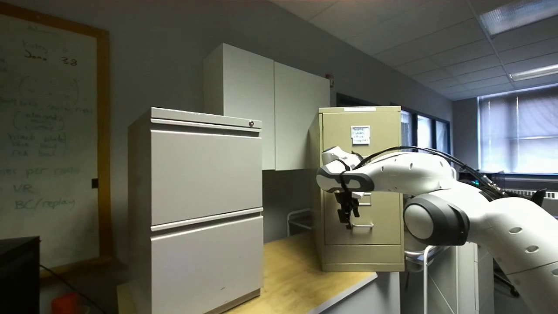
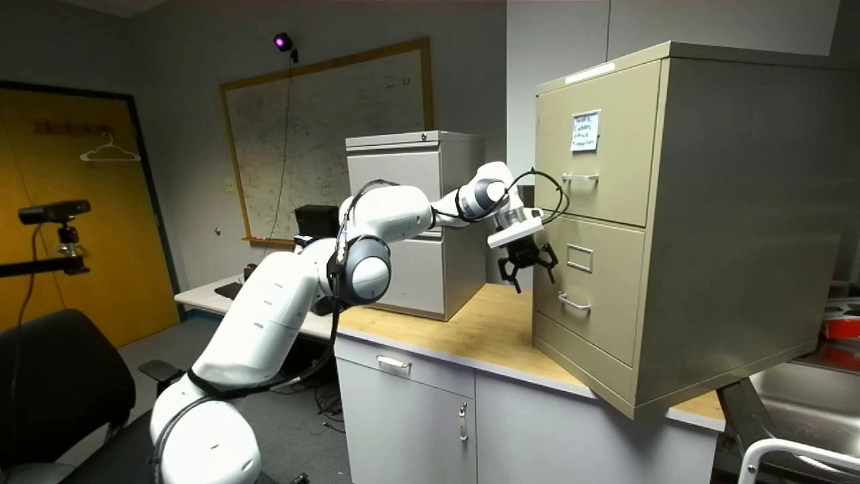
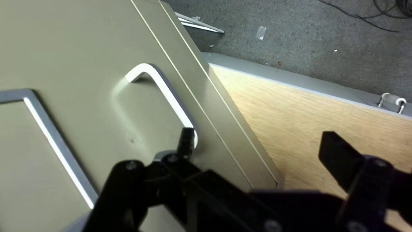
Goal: Open the bottom drawer of the file cabinet
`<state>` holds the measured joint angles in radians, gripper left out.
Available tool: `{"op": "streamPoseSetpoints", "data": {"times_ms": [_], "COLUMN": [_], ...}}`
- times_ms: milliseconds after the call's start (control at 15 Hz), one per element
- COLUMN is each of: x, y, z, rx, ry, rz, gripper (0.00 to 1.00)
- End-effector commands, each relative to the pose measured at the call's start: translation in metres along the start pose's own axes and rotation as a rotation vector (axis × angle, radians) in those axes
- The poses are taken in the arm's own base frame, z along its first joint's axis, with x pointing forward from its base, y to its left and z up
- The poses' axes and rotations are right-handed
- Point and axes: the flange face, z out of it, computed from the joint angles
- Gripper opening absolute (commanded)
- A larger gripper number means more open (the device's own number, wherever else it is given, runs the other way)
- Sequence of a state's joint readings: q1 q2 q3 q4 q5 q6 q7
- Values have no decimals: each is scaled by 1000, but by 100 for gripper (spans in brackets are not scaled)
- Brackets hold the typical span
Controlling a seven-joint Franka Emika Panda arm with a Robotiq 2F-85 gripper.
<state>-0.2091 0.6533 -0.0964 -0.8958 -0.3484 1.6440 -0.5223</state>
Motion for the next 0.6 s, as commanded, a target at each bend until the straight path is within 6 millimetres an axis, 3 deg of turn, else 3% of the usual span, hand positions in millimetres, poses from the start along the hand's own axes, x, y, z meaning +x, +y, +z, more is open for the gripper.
{"op": "streamPoseSetpoints", "data": {"times_ms": [0,267,533], "x": [10,11,5], "y": [9,21,33], "z": [23,47,50], "rx": [29,-4,-27], "ry": [39,49,53], "rz": [-2,22,49], "gripper": [100,100,100]}}
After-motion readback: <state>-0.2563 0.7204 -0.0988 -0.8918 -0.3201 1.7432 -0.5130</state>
